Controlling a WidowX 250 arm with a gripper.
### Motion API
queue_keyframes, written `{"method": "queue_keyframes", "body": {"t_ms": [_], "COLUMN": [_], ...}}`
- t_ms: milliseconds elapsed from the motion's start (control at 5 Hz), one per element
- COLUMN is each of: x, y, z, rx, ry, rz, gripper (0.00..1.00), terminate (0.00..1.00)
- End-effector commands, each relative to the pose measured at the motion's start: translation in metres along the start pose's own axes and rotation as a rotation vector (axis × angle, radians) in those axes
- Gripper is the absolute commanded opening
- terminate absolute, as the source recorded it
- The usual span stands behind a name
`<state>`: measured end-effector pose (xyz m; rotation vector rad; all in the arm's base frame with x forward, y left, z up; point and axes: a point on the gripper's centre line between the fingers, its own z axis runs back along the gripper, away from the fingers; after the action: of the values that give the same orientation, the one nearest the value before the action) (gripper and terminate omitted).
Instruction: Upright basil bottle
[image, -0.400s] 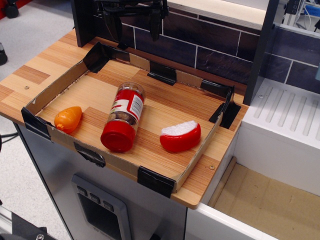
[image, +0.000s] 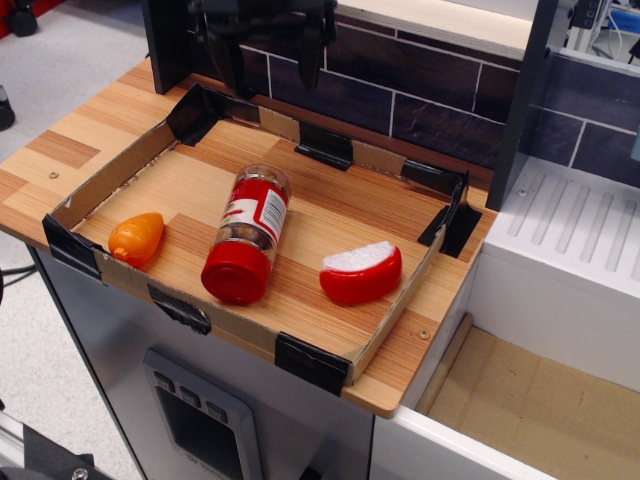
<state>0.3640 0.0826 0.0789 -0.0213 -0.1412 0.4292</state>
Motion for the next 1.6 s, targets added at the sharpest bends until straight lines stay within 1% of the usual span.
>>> {"method": "queue_keyframes", "body": {"t_ms": [0,200,400,600,800,1200,1400], "x": [-0.034,-0.064,-0.091,-0.116,-0.137,-0.137,-0.141], "y": [0.011,0.023,0.028,0.031,0.026,0.019,0.018], "z": [0.054,0.054,0.049,0.043,0.026,0.009,-0.001], "rx": [-0.116,-0.128,-0.081,-0.055,-0.018,-0.021,-0.01], "ry": [-0.061,0.011,0.048,0.051,0.052,0.03,0.039], "rz": [-0.07,-0.071,-0.083,-0.119,-0.126,-0.084,-0.079], "gripper": [1.0,1.0,1.0,1.0,1.0,1.0,1.0], "terminate": [0.0,0.0,0.0,0.0,0.0,0.0,0.0]}}
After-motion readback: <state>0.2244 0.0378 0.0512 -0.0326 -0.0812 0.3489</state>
